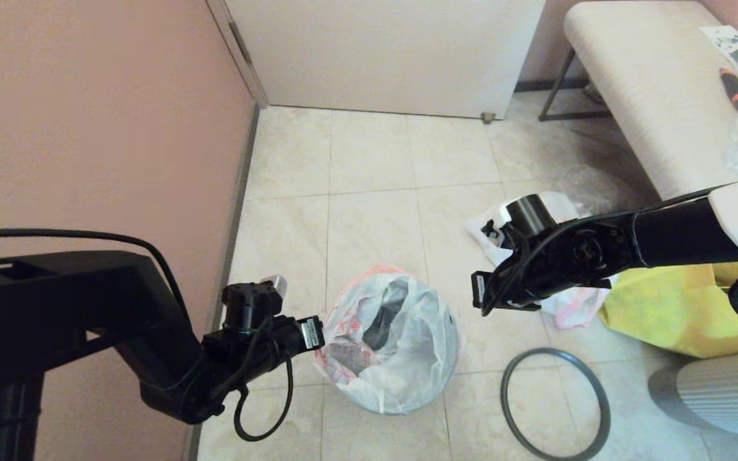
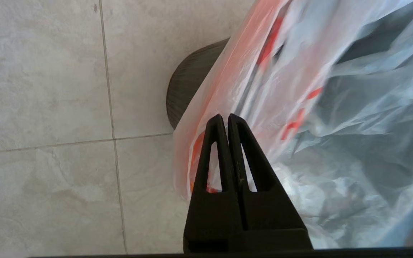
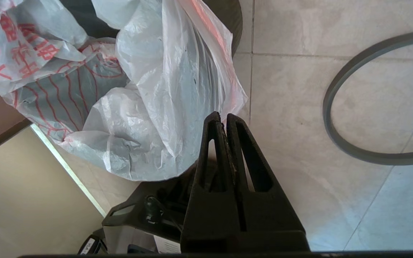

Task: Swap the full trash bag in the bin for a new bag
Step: Put the new garbage bag on the trash can

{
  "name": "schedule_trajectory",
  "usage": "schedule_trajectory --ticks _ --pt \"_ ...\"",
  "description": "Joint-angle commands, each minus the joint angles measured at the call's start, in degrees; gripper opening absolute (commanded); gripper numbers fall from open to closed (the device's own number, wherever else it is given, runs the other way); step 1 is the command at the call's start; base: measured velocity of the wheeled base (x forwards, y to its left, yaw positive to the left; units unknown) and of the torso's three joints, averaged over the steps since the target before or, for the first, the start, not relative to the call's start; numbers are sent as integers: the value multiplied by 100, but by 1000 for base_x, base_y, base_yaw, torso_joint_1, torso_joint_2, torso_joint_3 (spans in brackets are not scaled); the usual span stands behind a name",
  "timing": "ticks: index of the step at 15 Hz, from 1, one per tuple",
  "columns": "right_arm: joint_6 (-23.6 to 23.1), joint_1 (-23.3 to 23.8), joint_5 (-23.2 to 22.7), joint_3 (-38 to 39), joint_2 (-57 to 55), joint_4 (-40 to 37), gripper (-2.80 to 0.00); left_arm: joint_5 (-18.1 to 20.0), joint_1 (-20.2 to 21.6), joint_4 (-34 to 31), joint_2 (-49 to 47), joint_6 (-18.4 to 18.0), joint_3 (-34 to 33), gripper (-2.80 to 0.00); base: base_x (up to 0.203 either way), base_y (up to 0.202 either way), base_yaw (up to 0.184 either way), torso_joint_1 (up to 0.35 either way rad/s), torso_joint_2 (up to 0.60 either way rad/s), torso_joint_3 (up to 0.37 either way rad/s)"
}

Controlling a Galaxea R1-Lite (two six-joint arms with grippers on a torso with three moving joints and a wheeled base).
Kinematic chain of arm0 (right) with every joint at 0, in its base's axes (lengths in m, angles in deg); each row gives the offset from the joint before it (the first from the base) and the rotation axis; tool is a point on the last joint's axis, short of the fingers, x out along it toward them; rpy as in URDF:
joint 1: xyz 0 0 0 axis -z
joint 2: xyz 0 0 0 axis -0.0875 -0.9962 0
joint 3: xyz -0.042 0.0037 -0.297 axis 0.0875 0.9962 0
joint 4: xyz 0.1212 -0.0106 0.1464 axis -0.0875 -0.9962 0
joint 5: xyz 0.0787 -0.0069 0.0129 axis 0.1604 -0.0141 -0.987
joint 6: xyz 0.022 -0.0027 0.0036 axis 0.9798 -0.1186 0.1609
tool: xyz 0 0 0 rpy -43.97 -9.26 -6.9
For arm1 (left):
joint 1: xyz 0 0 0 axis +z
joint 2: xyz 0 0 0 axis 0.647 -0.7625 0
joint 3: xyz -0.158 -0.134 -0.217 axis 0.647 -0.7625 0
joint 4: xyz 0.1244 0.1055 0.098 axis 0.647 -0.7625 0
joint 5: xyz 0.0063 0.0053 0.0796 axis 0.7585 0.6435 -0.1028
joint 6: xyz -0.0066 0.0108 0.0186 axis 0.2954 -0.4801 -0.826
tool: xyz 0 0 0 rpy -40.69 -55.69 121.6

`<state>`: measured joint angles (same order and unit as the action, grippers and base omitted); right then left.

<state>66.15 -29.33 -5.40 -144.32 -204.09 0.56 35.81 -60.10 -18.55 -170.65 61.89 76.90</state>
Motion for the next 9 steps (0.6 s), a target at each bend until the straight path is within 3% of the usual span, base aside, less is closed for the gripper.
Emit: schedule_trajectory --ticks 1,7,9 --pt "18 -4 -6 24 -66 145 -280 -8 3 36 -285 -8 72 -280 0 0 0 0 0 0" --pt "27 -13 -17 656 135 822 -280 -66 -8 37 -686 -213 201 -280 0 0 0 0 0 0" --pt "27 -31 -30 1070 292 1214 -280 -246 -42 37 -899 -337 254 -280 0 0 0 0 0 0"
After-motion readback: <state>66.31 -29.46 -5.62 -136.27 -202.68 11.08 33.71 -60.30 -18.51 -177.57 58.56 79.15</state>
